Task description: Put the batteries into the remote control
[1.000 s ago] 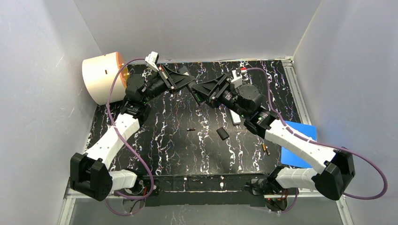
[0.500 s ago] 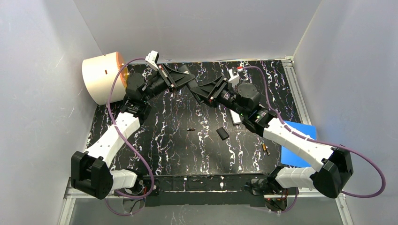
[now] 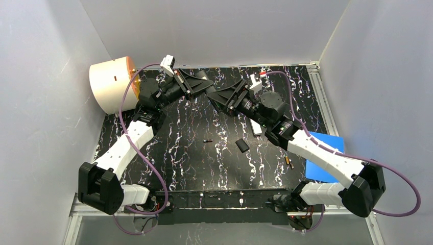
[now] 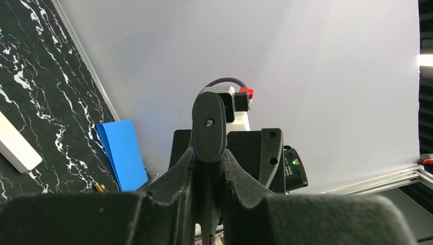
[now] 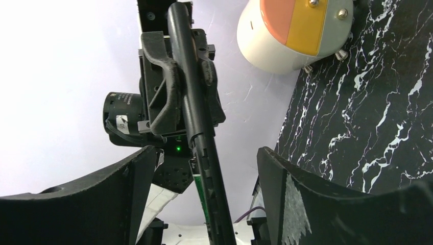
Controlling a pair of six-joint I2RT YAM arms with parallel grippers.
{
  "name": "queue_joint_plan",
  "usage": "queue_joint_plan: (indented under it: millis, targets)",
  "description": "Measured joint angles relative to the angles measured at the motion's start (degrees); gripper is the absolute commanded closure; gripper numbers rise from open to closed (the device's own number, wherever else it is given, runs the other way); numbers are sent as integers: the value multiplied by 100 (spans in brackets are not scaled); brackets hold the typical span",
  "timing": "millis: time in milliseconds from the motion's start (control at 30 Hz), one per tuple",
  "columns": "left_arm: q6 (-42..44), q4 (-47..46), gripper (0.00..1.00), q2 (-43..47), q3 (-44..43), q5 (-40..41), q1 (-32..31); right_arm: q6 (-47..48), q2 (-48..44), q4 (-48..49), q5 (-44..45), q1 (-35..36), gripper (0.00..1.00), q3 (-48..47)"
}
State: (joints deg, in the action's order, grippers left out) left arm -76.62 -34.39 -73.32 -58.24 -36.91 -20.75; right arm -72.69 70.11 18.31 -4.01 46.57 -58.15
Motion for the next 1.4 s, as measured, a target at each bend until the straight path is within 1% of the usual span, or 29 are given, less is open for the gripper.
queue_joint_plan:
  millis: [67,100,167,267,333,467,500,533,567,600,633,700,733,767,800,833,933,1067,1267,1333,1400]
  targets:
    - [-4,-2,100,0,0,0,0,35,-48,79,0,-7,26,35]
    - [-7,-4,100,0,0,2,0,50,-92,151,0,-11,32,79]
    - [-11,-4,100,0,0,4,0,90,-160,247,-4,-26,39,151]
    - [-35,-7,100,0,0,4,0,127,-267,407,-20,-44,47,306]
    - [-55,-7,100,0,0,7,0,181,-308,476,-28,-44,57,398]
    - [-105,-13,100,0,0,4,0,319,-326,490,-48,-46,81,448]
    - [-127,-20,100,0,0,4,0,323,-326,479,-61,-48,85,448]
    - [-175,-15,100,0,0,2,2,317,-328,505,-79,-50,86,448]
    - [-216,-13,100,0,0,2,2,332,-330,507,-85,-52,86,448]
    - [-234,-15,100,0,0,2,2,310,-330,522,-103,-61,81,448]
    - [-247,-22,100,0,0,0,2,302,-330,529,-114,-68,72,448]
    - [-245,-22,100,0,0,2,2,293,-330,529,-131,-76,44,448]
    - [-238,-24,100,0,0,0,2,293,-330,520,-127,-76,33,448]
    - [-186,-26,100,2,2,4,0,273,-330,498,-120,-81,26,448]
    - [-140,-31,100,2,9,2,0,323,-330,468,-107,-83,22,448]
    - [-101,-31,100,2,22,4,0,374,-332,435,-85,-87,19,448]
    - [68,-20,100,4,92,2,2,573,-428,271,7,-122,16,448]
    - [498,225,100,83,173,-4,66,1023,-721,-136,118,-269,17,413]
    - [1478,656,100,584,413,-203,286,2063,-811,-1429,310,-511,20,-216]
    - [1827,811,100,833,420,-308,319,2511,-745,-1965,413,-570,22,-498]
    - [2223,1119,100,1121,404,-295,345,2911,-614,-2295,415,-601,24,-662]
